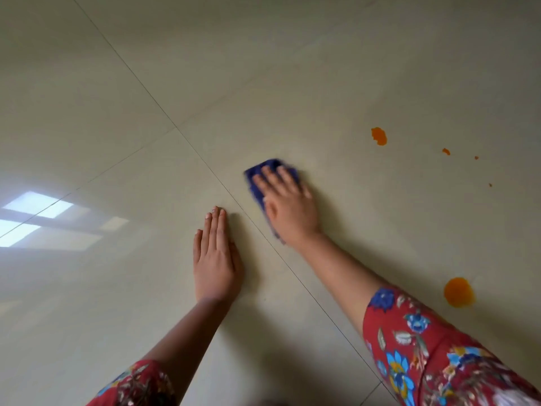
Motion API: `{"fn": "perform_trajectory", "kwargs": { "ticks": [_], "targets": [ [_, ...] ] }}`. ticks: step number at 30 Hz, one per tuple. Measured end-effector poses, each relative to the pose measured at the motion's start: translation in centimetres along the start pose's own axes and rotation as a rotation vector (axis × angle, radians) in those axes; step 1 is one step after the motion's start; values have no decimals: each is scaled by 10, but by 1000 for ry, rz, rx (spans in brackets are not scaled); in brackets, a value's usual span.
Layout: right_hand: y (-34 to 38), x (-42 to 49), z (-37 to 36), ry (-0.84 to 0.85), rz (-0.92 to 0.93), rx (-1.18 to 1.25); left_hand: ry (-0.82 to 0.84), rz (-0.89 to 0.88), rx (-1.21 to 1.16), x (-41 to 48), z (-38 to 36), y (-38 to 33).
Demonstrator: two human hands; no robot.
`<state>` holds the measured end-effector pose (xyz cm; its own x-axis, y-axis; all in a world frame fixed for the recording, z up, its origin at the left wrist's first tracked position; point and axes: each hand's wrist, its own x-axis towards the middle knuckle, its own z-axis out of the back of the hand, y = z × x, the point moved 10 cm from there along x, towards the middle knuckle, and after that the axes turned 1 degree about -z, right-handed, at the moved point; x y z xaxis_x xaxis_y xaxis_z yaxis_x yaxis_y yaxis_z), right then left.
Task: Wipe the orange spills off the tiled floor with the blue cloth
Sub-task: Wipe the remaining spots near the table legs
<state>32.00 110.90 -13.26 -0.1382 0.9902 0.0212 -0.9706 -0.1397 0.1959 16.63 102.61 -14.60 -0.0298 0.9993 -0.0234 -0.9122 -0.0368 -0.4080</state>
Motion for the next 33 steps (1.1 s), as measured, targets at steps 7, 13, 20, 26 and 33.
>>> {"fn": "perform_trajectory", "kwargs": {
  "ticks": [7, 13, 20, 26, 33],
  "targets": [
    [-43, -110, 9, -129, -360, -11, 105, -171, 31, 0, -10, -28],
    [-87, -17, 15, -85, -119, 2, 93, -205, -41, 34, -32, -103],
    [-163, -60, 40, -200, -283, -100, 102, -214, -91, 80, -66, -164],
    [-148, 11, 34, -200, -80, -145, 115, -310, -14, 74, -77, -167],
    [-230, -18, 52, -323, -608, -103, 129, -315, -8, 73, -78, -172]
  ]
}}
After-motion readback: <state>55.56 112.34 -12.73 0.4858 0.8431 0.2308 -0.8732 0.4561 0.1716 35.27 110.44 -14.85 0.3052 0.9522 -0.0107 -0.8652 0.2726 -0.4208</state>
